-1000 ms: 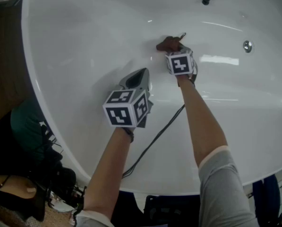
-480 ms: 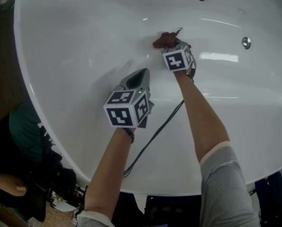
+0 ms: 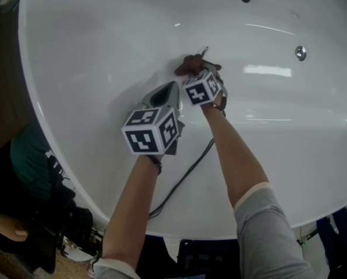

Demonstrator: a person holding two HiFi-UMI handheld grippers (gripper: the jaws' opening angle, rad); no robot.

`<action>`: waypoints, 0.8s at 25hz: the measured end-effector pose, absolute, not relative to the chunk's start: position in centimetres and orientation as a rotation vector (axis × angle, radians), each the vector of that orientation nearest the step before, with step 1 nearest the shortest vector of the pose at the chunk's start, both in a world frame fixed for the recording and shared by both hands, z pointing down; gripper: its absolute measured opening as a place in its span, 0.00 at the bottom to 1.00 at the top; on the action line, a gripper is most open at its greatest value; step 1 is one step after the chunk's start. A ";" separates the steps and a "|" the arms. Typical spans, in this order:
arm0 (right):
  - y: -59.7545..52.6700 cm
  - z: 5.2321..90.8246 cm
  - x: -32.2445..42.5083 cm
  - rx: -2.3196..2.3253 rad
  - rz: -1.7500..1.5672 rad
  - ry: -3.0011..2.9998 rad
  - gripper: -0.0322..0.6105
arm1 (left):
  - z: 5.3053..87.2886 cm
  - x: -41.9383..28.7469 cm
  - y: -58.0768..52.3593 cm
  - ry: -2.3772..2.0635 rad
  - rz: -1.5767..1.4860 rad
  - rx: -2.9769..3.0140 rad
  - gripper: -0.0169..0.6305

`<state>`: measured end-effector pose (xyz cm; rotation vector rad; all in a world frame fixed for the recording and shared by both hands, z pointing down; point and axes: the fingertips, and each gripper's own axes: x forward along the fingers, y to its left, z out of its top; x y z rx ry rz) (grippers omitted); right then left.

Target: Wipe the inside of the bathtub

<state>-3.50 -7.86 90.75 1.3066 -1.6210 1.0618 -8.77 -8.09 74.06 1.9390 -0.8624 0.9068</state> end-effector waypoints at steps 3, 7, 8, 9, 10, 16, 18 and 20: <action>-6.3 90.6 -7.0 1.235 1.092 -1.655 0.25 | 73.9 -9.0 -8.3 -0.872 0.902 1.938 0.04; -5.4 92.0 -9.3 1.195 1.145 -1.687 0.25 | 73.9 -9.4 -8.3 -0.874 0.899 1.930 0.04; -5.9 91.8 -9.0 1.207 1.146 -1.685 0.25 | 73.9 -9.5 -8.3 -0.874 0.898 1.931 0.04; -6.8 91.3 -8.7 1.222 1.140 -1.683 0.25 | 73.9 -9.6 -8.4 -0.877 0.893 1.933 0.04; -7.7 91.1 -8.3 1.233 1.129 -1.683 0.25 | 73.8 -9.7 -8.7 -0.888 0.882 1.935 0.04; -13.3 90.8 -6.6 1.259 1.105 -1.734 0.25 | 72.2 -10.3 -10.9 -0.955 0.815 1.956 0.04; -14.2 91.0 -6.4 1.263 1.119 -1.751 0.25 | 71.8 -10.6 -11.1 -0.961 0.806 1.958 0.04; -14.5 91.6 -6.3 1.267 1.164 -1.752 0.25 | 71.7 -10.7 -11.0 -0.961 0.807 1.954 0.04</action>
